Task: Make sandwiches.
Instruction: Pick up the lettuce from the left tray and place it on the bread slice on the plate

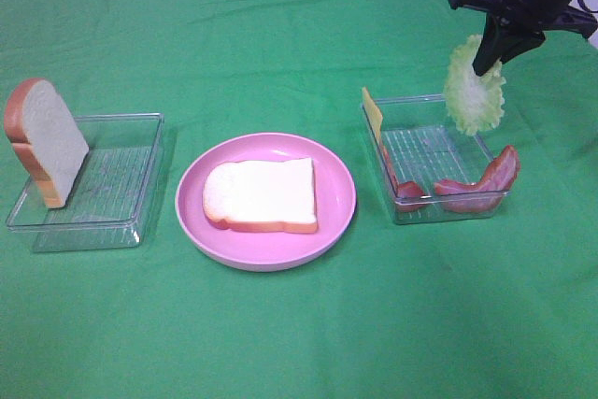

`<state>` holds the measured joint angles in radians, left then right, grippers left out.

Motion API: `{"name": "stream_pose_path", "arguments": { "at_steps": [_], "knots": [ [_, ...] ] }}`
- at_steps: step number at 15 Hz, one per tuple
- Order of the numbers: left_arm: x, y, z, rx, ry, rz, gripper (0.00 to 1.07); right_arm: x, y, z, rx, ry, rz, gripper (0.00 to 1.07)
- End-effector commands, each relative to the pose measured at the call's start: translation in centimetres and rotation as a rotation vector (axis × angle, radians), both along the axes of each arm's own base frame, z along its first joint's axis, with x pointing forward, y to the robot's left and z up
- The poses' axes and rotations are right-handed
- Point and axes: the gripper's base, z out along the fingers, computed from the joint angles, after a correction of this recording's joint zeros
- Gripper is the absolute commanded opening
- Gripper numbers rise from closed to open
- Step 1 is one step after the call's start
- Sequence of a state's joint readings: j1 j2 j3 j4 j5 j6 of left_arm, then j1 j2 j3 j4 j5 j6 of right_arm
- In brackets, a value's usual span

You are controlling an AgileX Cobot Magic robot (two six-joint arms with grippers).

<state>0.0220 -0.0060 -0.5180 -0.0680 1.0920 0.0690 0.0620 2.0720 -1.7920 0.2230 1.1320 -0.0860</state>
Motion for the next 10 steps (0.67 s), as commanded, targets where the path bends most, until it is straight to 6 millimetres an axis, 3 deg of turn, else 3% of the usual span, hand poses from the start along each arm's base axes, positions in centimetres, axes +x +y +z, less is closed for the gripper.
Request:
{"name": "stream_pose_path", "arguments": {
  "at_steps": [1, 6, 10],
  "knots": [
    [-0.1, 0.0, 0.0, -0.011, -0.024, -0.003, 0.84, -0.9, 0.3, 2.0, 0.05, 0.0, 0.006, 0.0],
    [-0.1, 0.0, 0.0, -0.011, -0.024, -0.003, 0.84, -2.4, 2.5, 4.4, 0.312, -0.073, 0.063, 0.0],
    [-0.1, 0.0, 0.0, -0.011, -0.024, -0.003, 0.84, -5.2, 4.2, 4.0, 0.563, -0.108, 0.09, 0.0]
  ]
}}
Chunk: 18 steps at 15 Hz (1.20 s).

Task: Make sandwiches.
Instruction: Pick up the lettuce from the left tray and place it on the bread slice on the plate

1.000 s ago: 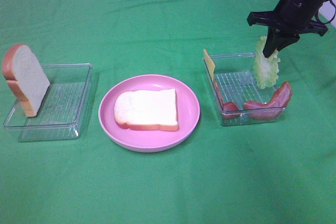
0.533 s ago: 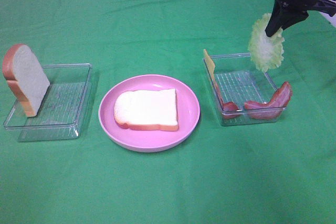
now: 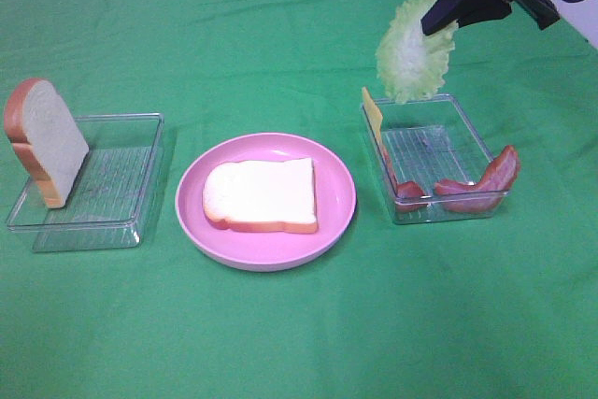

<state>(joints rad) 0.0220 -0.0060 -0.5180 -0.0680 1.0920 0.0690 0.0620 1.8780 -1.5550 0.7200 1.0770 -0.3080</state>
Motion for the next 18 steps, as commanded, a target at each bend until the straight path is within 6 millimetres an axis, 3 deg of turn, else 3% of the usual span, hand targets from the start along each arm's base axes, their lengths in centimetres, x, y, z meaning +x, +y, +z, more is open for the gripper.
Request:
{"name": "stream_pose_path", "arguments": {
  "at_steps": [1, 4, 6, 10, 13, 18],
  "knots": [
    [-0.1, 0.0, 0.0, -0.011, -0.024, -0.003, 0.84, -0.9, 1.2, 0.4, 0.168, -0.031, 0.034, 0.0],
    [-0.1, 0.0, 0.0, -0.011, -0.024, -0.003, 0.84, -1.6, 5.1, -0.2, 0.225, -0.032, 0.117, 0.0],
    [-0.1, 0.0, 0.0, -0.011, -0.024, -0.003, 0.84, -2.3, 9.5, -1.8, 0.21, -0.02, 0.183, 0.0],
    [-0.1, 0.0, 0.0, -0.011, -0.024, -0.003, 0.84, -3.2, 14.6, -5.7, 0.197, 0.044, 0.241, 0.0],
    [-0.1, 0.0, 0.0, -0.011, -0.024, -0.003, 0.84, -3.0, 16.2, -8.1, 0.18, 0.084, 0.205, 0.0],
    [-0.1, 0.0, 0.0, -0.011, -0.024, -0.003, 0.84, -2.4, 16.7, -11.4, 0.188, 0.153, 0.15, 0.0]
  ]
}}
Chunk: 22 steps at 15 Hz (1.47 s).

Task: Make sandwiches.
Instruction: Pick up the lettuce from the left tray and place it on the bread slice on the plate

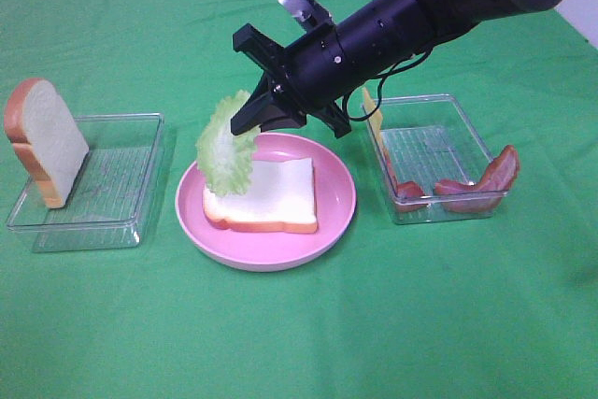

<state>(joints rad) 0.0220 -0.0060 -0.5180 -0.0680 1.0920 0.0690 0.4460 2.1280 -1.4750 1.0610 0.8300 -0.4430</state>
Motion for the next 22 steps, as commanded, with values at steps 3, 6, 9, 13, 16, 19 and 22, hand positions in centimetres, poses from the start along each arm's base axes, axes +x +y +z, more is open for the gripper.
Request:
{"name": "stream_pose_path", "arguments": {
  "at_steps": [3, 6, 9, 13, 16, 19, 22],
  "knots": [
    [-0.1, 0.0, 0.0, -0.011, -0.024, -0.003, 0.84, -0.1, 0.5, -2.3, -0.014, 0.055, -0.005, 0.0],
    [-0.1, 0.0, 0.0, -0.011, -0.024, -0.003, 0.84, -0.1, 0.2, -2.7, -0.055, 0.03, 0.012, 0.0],
    [-0.1, 0.0, 0.0, -0.011, -0.024, -0.003, 0.84, -0.1, 0.0, -3.0, -0.093, 0.028, 0.021, 0.0],
    [-0.1, 0.0, 0.0, -0.011, -0.024, -0.003, 0.84, 0.0, -0.1, -3.0, -0.1, 0.018, 0.016, 0.14],
    [-0.1, 0.0, 0.0, -0.011, -0.024, -0.003, 0.84, 0.0, -0.2, -2.8, -0.118, -0.004, 0.024, 0.46],
    [-0.1, 0.0, 0.0, -0.011, -0.024, -0.003, 0.84, 0.2, -0.6, -1.8, -0.157, -0.078, 0.041, 0.84],
    [-0.1, 0.0, 0.0, -0.011, -0.024, -0.003, 0.84, 0.0, -1.2, 0.1, -0.203, -0.135, 0.054, 0.85]
  ]
}}
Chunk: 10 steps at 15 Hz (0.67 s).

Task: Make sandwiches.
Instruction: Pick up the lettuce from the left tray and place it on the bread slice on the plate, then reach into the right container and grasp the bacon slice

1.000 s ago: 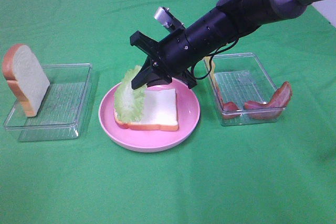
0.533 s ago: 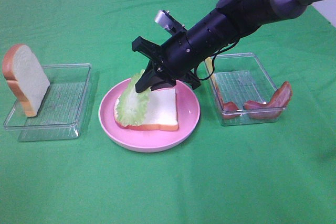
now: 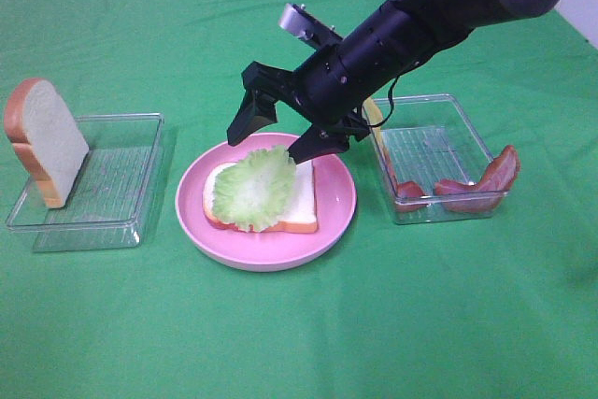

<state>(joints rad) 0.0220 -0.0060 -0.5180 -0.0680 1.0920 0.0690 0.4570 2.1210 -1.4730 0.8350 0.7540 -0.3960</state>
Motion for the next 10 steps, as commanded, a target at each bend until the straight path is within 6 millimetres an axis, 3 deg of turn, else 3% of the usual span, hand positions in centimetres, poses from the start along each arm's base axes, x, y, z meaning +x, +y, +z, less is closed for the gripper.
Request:
{"name": "stream_pose_path", "arguments": {
  "at_steps": [1, 5, 6, 7, 10],
  "knots": [
    [-0.1, 0.0, 0.0, -0.011, -0.024, -0.003, 0.84, -0.3, -0.7, 1.8, -0.056, -0.047, 0.017, 0.85],
    [-0.1, 0.0, 0.0, -0.011, -0.024, -0.003, 0.84, -1.7, -2.5, 6.3, -0.176, -0.099, 0.027, 0.85],
    [-0.1, 0.0, 0.0, -0.011, -0.024, -0.003, 0.84, -2.8, -3.7, 8.8, -0.248, -0.142, 0.052, 0.85],
    [-0.1, 0.0, 0.0, -0.011, -0.024, -0.003, 0.84, -3.3, -4.4, 10.0, -0.29, -0.16, 0.033, 0.85],
    [-0.1, 0.0, 0.0, -0.011, -0.024, -0.003, 0.84, -4.3, -6.6, 11.8, -0.449, -0.151, -0.014, 0.85]
  ]
}}
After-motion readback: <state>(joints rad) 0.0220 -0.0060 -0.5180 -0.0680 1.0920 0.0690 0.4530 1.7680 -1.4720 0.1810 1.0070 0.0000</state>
